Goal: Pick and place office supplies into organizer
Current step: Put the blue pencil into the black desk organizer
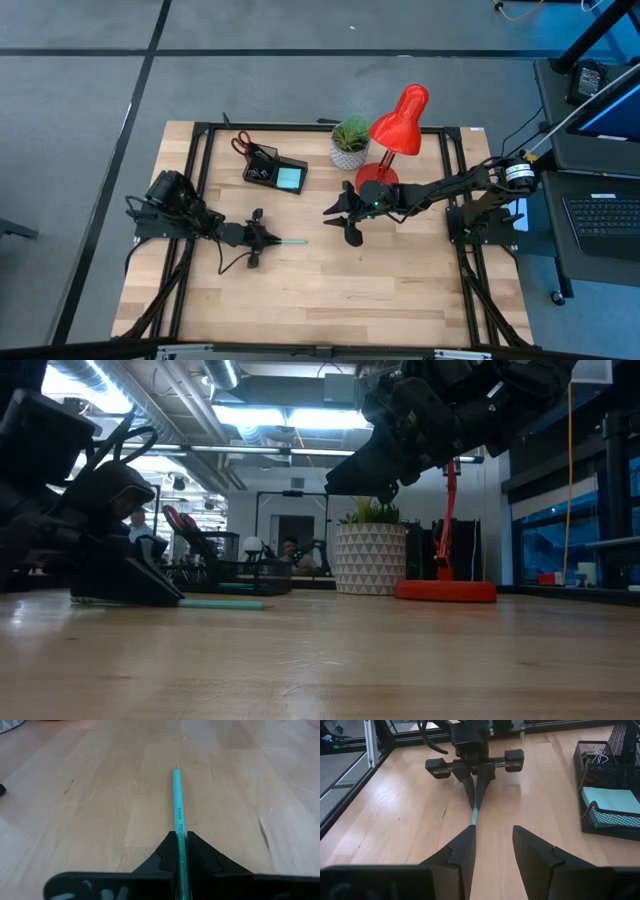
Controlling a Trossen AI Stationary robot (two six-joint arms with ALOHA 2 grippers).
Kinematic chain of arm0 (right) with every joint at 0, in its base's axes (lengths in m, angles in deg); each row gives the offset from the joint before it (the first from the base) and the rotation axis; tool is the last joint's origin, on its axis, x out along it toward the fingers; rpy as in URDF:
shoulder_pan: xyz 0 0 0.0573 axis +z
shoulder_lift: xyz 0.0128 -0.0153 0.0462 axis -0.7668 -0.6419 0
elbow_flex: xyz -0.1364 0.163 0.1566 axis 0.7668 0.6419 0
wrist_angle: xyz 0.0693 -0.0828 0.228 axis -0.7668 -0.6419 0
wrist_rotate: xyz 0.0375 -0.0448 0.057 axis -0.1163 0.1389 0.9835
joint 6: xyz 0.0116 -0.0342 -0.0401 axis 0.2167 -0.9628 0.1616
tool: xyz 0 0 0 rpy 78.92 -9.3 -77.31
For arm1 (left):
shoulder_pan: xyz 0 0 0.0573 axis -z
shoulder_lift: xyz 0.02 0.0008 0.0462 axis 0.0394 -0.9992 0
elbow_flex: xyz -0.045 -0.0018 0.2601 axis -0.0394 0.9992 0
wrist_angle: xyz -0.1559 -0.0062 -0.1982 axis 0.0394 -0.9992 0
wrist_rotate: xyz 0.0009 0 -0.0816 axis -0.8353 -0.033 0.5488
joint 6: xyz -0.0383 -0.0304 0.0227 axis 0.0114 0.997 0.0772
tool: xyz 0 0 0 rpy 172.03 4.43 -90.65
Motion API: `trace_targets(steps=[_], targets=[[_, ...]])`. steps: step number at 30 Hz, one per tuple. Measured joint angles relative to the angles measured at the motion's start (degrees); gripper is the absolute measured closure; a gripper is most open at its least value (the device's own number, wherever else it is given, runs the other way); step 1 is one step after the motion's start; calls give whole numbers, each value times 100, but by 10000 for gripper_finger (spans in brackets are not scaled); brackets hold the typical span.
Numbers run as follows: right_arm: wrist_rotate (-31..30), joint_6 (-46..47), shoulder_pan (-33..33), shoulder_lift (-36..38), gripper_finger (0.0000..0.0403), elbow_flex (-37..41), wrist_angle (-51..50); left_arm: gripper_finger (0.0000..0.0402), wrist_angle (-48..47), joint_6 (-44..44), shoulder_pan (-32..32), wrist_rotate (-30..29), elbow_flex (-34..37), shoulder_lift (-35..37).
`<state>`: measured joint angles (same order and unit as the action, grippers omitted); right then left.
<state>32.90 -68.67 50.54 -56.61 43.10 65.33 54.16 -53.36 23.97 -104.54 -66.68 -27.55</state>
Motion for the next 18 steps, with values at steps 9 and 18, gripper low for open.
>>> trace_targets(steps=[9, 18], targets=[[0, 0, 0, 0, 271, 0, -2, 388, -218, -153, -170, 483, 2, 612], [1, 0, 0, 0, 271, 0, -4, 388, -883, -304, -535, 747, -2, 1660]])
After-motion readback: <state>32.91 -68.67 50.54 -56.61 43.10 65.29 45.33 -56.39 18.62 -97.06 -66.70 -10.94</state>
